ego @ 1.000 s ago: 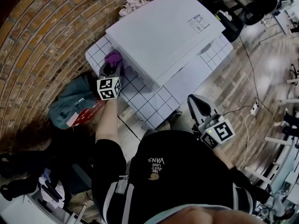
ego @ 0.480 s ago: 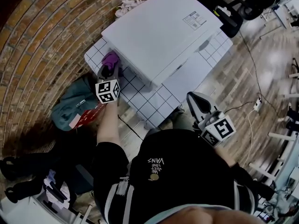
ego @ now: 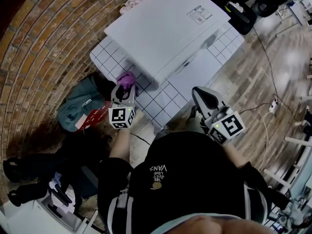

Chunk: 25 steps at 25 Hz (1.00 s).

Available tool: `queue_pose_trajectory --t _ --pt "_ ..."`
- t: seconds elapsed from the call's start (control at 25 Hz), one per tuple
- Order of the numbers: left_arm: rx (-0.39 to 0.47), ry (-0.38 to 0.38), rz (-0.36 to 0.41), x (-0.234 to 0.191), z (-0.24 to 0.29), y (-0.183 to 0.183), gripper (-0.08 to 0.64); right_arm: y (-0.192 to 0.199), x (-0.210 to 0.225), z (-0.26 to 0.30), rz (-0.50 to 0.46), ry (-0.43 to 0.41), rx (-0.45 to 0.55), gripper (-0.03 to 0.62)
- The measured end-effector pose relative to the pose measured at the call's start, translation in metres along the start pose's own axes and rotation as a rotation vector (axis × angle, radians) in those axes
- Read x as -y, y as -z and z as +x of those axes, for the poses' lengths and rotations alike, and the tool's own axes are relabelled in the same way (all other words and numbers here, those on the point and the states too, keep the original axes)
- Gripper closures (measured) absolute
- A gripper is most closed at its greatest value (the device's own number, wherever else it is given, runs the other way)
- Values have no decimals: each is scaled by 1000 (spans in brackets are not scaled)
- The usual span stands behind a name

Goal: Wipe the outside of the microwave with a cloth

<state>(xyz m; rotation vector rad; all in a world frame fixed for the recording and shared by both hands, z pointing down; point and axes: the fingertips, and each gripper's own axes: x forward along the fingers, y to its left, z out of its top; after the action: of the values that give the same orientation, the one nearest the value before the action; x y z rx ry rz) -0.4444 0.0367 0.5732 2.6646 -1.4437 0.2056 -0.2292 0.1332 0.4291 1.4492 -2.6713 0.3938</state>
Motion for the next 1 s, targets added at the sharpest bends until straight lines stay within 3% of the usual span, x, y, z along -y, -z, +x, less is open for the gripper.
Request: queue_pose_trajectory --t 0.24,0.48,0.8,1.0 --pt "-9 -48 -13 67 -36 -7 417 -11 39 -19 8 -21 47 595" --pt "-12 -134 -53 150 -31 -23 417 -23 113 -63 10 -47 65 594" --pt "40 -189 -43 259 50 -52 417 -32 238 -134 -8 -65 67 594" --pt "55 -147 -6 317 110 -75 417 -40 303 -165 -25 -41 87 594"
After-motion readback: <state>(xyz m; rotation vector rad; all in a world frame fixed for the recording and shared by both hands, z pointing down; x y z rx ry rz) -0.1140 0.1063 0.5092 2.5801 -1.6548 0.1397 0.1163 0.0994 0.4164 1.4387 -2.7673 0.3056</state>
